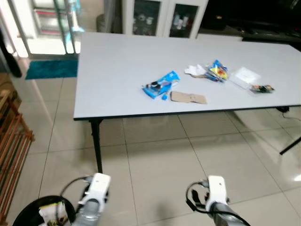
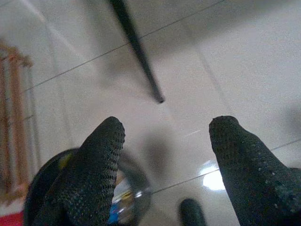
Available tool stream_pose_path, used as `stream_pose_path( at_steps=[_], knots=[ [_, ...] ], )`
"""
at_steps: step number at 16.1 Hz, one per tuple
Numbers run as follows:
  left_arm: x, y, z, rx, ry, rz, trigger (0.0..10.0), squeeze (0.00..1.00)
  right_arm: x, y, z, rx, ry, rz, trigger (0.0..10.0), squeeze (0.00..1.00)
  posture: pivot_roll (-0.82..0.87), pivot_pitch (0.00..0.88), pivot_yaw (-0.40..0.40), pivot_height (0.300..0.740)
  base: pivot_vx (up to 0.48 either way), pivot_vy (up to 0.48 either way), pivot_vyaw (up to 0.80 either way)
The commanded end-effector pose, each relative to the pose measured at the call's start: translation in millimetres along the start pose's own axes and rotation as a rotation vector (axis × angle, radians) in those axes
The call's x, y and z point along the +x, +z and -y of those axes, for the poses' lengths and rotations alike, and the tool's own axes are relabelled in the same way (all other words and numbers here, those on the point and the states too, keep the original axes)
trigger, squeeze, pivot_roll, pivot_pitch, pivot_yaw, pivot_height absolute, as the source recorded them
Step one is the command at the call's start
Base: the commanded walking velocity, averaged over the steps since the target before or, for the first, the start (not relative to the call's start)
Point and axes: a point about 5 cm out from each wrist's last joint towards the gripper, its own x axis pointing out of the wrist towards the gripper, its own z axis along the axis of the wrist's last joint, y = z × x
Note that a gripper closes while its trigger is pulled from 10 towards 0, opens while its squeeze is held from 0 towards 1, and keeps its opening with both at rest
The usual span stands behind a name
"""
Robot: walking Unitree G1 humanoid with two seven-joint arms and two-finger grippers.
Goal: Picking trash to rubbish bin
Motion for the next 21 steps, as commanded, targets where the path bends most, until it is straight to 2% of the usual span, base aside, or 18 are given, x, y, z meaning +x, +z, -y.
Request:
stream_pose_path(
  at_steps=[1, 5, 8, 12, 15, 18, 21],
  knots=[
    [0.0, 1, 3.8, 0.014, 0.002, -0.007, 10.0, 0.00, -1.4, -2, 7.1, 0.004, -0.015, -0.009, 10.0, 0.00, -0.03, 0.035, -0.143, 0.740, 0.000, 0.000, 0.00],
    [0.4, 0, -1.1, 0.029, 0.007, -0.010, 10.0, 0.00, -0.6, -3, 1.3, 0.015, -0.007, -0.011, 10.0, 0.00, -0.02, 0.031, -0.115, 0.740, 0.000, 0.000, 0.00],
    [2.1, 0, -12.1, 0.060, 0.017, -0.010, 10.0, 0.00, 0.1, -5, -11.8, 0.046, 0.008, -0.011, 10.0, 0.00, 0.00, 0.029, -0.070, 0.740, 0.000, 0.000, 0.00],
    [3.0, -1, -19.2, 0.112, 0.030, -0.025, 10.0, 0.00, -0.2, -8, -17.8, 0.059, 0.016, -0.017, 10.0, 0.00, -0.02, 0.023, -0.032, 0.740, 0.000, -0.071, 0.00],
    [3.1, 0, -15.8, 0.116, 0.023, -0.025, 10.0, 0.00, -1.0, -9, -16.9, 0.043, 0.016, -0.010, 10.0, 0.00, -0.03, 0.013, -0.033, 0.740, 0.000, -0.100, 0.00],
    [2.5, -1, -12.0, 0.102, 0.023, -0.028, 10.0, 0.00, -1.4, -10, -15.6, 0.023, 0.026, -0.013, 10.0, 0.00, -0.02, 0.003, -0.060, 0.740, 0.000, -0.100, 0.80],
    [1.5, -4, -11.9, 0.083, 0.035, -0.038, 10.0, 0.00, -1.0, -10, -15.1, 0.008, 0.030, -0.020, 10.0, 0.00, -0.01, 0.000, -0.073, 0.740, 0.000, -0.100, 0.00]
  ],
)
